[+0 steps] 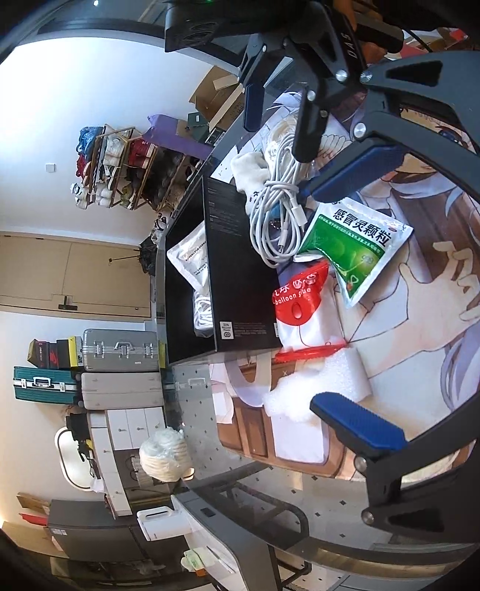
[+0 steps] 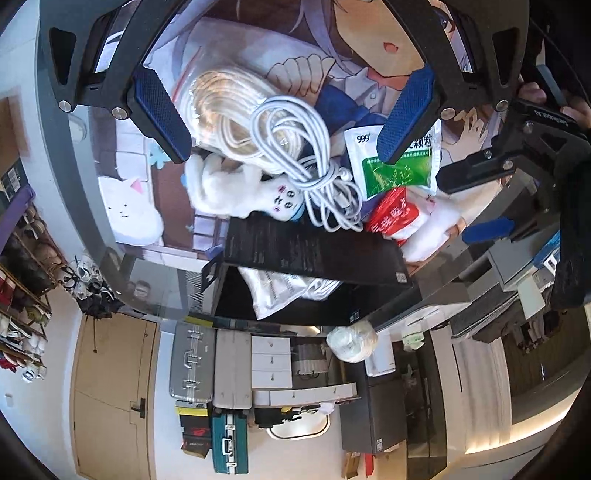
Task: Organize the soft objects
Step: 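Withdraw both tools from the box back over the table, then grasp the white cable coil with the right gripper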
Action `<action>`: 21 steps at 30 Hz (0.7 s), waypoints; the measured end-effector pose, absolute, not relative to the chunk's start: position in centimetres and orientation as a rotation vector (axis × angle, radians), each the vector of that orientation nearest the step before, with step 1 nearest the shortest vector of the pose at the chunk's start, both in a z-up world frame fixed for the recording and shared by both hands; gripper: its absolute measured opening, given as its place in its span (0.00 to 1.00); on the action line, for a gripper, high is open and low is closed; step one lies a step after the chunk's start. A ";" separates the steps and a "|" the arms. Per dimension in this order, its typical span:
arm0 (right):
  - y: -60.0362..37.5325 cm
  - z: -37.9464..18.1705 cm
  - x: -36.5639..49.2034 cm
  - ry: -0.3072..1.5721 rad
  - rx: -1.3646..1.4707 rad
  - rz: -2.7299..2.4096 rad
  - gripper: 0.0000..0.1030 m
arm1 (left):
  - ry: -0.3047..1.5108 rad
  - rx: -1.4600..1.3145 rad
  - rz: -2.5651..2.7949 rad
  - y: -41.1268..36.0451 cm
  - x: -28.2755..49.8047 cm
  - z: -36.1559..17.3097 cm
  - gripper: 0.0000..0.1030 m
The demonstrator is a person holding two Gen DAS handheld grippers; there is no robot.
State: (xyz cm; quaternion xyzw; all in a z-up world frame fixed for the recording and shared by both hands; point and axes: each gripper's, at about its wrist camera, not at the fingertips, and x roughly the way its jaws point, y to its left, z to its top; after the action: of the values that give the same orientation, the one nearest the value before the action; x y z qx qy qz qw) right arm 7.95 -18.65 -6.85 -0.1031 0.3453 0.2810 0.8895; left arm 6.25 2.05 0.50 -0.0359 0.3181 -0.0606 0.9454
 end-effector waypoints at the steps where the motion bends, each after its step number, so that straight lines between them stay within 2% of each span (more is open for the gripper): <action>1: -18.5 -7.0 8.0 0.720 -0.220 0.584 1.00 | 0.647 -0.075 -0.121 2.1 6.2 0.5 1.00; 8: -16.5 -7.7 8.7 0.767 -0.286 0.627 0.96 | 0.644 -0.064 -0.114 2.0 6.1 0.5 1.00; 10: -15.9 -7.9 9.0 0.778 -0.305 0.639 0.89 | 0.644 -0.062 -0.111 1.9 6.1 0.5 1.00; 14: -15.0 -8.1 9.4 0.786 -0.350 0.649 0.83 | 0.645 -0.080 -0.121 2.2 6.1 0.5 1.00; 19: -13.8 -8.5 9.9 0.800 -0.396 0.674 0.64 | 0.652 -0.090 -0.126 2.4 6.2 0.4 1.00; 21: -13.4 -8.6 9.7 0.809 -0.419 0.683 0.63 | 0.655 -0.087 -0.128 2.4 6.3 0.3 1.00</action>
State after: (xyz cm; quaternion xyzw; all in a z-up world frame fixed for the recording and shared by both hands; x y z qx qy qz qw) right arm 9.74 -13.45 -8.63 -0.1983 0.3830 0.3233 0.8423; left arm 6.30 2.36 0.35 -0.0429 0.3212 -0.0628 0.9440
